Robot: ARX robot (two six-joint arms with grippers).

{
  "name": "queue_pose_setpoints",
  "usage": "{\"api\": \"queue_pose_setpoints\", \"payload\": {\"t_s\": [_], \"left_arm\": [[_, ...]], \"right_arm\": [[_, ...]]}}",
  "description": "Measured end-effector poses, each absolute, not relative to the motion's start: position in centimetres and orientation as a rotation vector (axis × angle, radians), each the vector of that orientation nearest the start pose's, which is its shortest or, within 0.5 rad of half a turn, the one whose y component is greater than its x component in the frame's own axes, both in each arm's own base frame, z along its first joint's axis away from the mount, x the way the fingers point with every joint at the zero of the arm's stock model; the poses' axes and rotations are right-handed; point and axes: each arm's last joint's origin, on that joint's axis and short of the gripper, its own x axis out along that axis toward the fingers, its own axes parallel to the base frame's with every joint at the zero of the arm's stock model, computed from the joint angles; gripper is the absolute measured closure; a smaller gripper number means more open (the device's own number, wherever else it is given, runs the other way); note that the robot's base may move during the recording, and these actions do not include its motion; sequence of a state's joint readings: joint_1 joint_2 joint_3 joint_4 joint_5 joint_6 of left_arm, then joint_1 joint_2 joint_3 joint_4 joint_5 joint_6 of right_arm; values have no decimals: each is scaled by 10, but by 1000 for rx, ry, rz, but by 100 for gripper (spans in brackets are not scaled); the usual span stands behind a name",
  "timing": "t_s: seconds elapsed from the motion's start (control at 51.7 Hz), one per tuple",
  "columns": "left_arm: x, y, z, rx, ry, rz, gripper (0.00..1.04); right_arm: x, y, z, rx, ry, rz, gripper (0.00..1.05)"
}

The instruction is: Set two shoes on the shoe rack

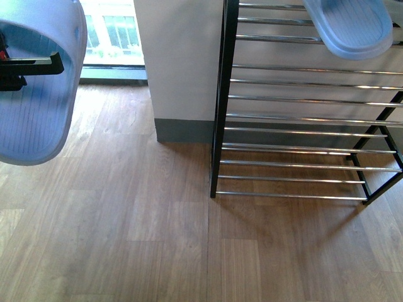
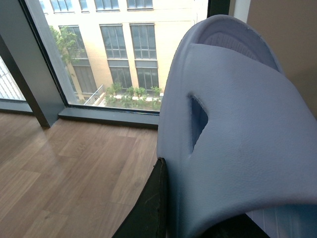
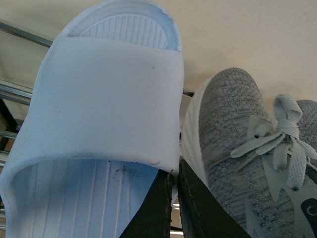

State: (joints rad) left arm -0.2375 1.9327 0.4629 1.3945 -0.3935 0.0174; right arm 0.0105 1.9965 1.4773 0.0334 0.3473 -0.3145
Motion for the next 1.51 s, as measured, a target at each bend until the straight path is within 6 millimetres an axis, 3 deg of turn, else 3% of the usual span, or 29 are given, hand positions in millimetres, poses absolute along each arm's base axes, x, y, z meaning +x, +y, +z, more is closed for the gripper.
{"api": "queue_pose_setpoints", "payload": {"t_s": [0.193, 0.329, 0.561, 0.677, 0.774, 0.87, 1.102, 1.18, 1.354, 1.509], "left_arm": [[287, -58, 106, 38, 73, 155, 99], [287, -58, 106, 37, 73, 155, 99], [287, -58, 106, 37, 73, 155, 99], [287, -58, 106, 37, 73, 155, 99], [287, -58, 106, 36, 73, 155, 99], [287, -58, 106, 36, 73, 155, 99], [287, -58, 106, 36, 73, 155, 99], [287, -58, 106, 36, 73, 156, 99], [287, -58, 106, 36, 73, 155, 99], [287, -58, 106, 36, 73, 155, 99]], "right_arm": [[463, -26, 227, -390, 538, -319, 104], [463, -29, 226, -385, 548, -307, 101], [460, -26, 231, -356, 497, -259, 57], [442, -20, 247, -317, 435, -199, 33], [426, -17, 261, -287, 380, -151, 19], [406, -14, 273, -236, 314, -92, 8], [344, -19, 291, -100, 121, 62, 9], [311, -28, 293, -55, 57, 95, 9], [229, -42, 285, -9, -101, 145, 9], [173, -53, 263, 52, -166, 64, 9]]}}
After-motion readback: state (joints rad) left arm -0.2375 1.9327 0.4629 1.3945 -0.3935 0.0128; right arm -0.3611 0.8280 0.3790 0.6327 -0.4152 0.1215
